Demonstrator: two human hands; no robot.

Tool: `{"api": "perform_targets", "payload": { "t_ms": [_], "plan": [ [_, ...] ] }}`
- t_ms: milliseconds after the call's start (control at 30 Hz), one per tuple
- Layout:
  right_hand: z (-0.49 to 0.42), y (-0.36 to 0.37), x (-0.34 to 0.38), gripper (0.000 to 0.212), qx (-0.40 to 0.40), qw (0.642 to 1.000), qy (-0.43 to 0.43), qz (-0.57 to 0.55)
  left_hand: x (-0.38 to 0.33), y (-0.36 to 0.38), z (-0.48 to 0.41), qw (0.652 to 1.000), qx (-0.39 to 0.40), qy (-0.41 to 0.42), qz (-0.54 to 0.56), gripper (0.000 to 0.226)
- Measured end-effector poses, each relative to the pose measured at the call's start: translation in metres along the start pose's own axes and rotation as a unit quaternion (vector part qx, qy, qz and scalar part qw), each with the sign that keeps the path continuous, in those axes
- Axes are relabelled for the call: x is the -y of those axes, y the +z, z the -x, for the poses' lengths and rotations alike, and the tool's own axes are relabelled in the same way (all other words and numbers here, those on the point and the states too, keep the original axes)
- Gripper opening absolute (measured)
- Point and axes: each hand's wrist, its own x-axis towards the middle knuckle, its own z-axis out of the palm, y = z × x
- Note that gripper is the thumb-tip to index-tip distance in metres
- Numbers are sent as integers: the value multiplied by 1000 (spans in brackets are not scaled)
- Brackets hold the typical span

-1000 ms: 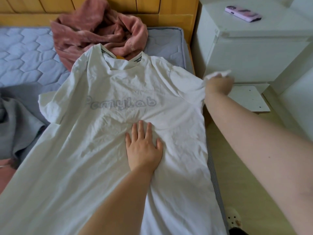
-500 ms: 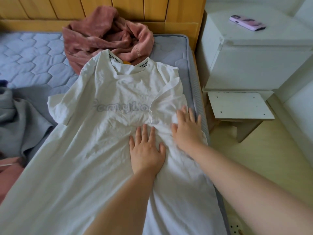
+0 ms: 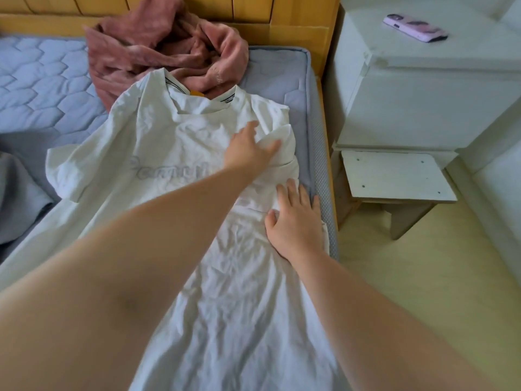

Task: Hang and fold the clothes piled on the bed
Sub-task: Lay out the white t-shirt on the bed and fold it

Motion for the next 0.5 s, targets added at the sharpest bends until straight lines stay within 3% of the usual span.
{"api": "perform_targets", "payload": {
  "t_ms": [67, 100, 200, 233, 367, 433, 500],
  "plan": [
    [0, 1, 0, 59, -5, 1000, -3, 5, -17, 9, -15, 996, 64, 10, -65, 79],
    [0, 1, 0, 59, -6, 1000, -4, 7, -20, 15, -22, 993, 73, 9, -97, 75],
    [0, 2, -1, 59, -9, 1000, -2, 11, -22, 16, -32, 993, 9, -22, -116, 23],
    [0, 3, -1, 59, -12, 1000, -4, 11, -18, 11, -34, 994, -23, -45, -101, 20],
    [1, 2, 0, 62, -29, 1000, -7, 7, 17, -31, -48, 961, -138, -225, 78, 34],
    [1, 1, 0, 63, -26, 1000, -5, 2, 42, -42, -52, 933, -97, -308, 159, 43],
    [1, 1, 0, 64, -16, 1000, -5, -4, 66, -37, -58, 916, -47, -326, 229, 54]
  ]
}}
